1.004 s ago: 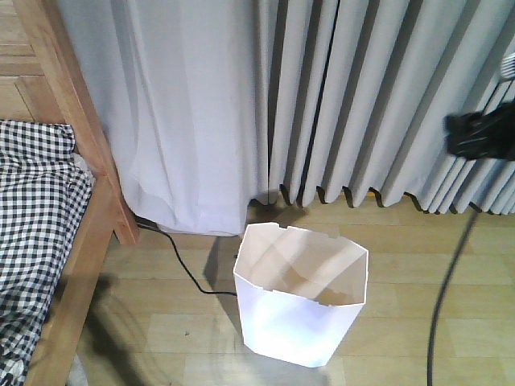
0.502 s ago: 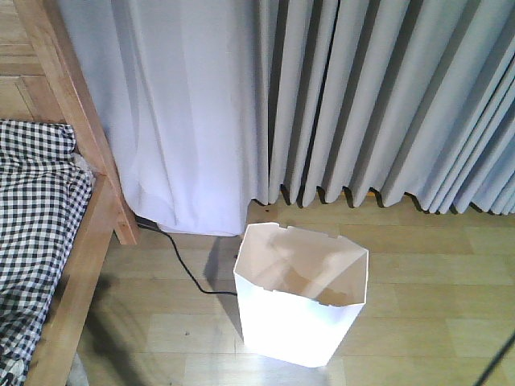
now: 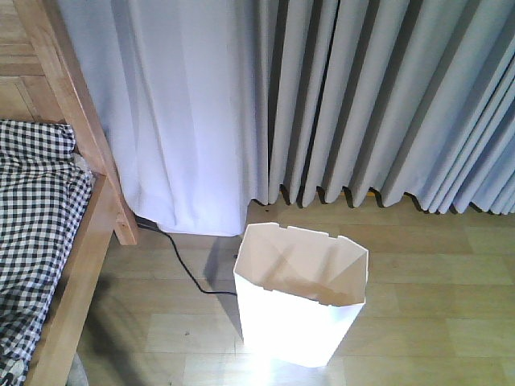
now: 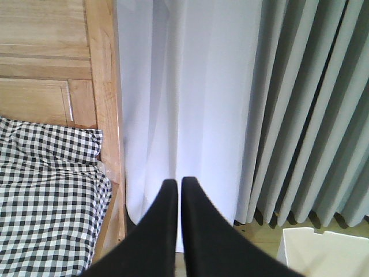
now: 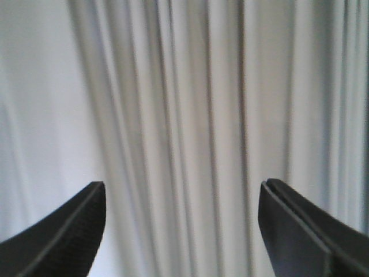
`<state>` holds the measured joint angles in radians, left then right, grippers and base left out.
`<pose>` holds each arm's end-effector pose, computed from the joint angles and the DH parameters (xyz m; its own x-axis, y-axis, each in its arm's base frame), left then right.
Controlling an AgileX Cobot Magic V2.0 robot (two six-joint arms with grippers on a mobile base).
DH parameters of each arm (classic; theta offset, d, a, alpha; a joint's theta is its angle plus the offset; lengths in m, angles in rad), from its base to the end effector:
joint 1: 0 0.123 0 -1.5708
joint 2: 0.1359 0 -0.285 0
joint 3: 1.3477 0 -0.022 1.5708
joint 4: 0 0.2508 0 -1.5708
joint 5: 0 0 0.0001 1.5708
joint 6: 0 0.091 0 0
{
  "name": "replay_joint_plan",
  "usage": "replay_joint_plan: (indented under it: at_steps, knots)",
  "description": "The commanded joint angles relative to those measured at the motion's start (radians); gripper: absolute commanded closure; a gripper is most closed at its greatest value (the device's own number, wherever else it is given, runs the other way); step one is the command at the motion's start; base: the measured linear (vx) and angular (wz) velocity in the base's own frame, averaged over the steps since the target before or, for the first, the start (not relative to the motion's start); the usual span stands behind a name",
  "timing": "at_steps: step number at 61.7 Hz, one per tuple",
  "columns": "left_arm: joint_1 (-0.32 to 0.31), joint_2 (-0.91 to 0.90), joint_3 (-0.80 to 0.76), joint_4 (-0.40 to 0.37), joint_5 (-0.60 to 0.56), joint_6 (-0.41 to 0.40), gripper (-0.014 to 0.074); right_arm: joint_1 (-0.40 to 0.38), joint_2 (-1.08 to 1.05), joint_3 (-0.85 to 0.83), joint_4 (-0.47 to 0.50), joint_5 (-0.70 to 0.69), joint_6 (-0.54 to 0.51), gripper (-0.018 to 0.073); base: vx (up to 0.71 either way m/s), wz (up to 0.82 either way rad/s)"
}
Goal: Move trash bin to bedside with robot
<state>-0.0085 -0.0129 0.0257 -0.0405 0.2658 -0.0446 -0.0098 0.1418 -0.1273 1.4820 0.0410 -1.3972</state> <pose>0.0549 -0.0014 0.1812 -0.1909 -0.0820 -0.9782 0.0030 0.9965 -0.0841 0.0652 0.0032 0.2476 0.0661 0.0839 -0.9943 -0.0367 0.9960 0.0816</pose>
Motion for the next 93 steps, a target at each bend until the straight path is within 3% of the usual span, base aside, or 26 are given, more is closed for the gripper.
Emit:
replay_joint_plan:
  at_steps: [1, 14, 30, 72, 77, 80, 93]
  knots:
    - [-0.006, -0.014, 0.019, -0.004, -0.069, -0.006, 0.0602, 0.001, 0.004, -0.026, 0.033, 0.044, -0.015, 0.0034, 0.00, 0.00]
    - [-0.006, -0.014, 0.019, -0.004, -0.069, -0.006, 0.0602, 0.001, 0.004, -0.026, -0.020, 0.049, -0.094, 0.0168, 0.00, 0.00]
    - [-0.006, -0.014, 0.019, -0.004, -0.069, -0.006, 0.0602, 0.001, 0.004, -0.026, -0.017, -0.004, -0.093, 0.0575, 0.00, 0.00]
    - [-0.006, -0.014, 0.019, -0.004, -0.069, -0.006, 0.0602, 0.001, 0.004, -0.025, -0.008, -0.029, -0.087, 0.0568, 0.00, 0.00]
    - [-0.006, -0.014, 0.019, -0.004, -0.069, -0.006, 0.0602, 0.001, 0.004, -0.025, -0.139, -0.004, -0.006, 0.0568, 0.00, 0.00]
    - [-0.006, -0.014, 0.019, -0.004, -0.069, -0.006, 0.0602, 0.001, 0.004, -0.025, -0.276, 0.009, 0.104, 0.0568, 0.00, 0.00]
    - [-0.006, -0.014, 0.019, -0.004, -0.069, -0.006, 0.0602, 0.001, 0.004, -0.025, -0.982, 0.016, 0.808, 0.0568, 0.00, 0.00]
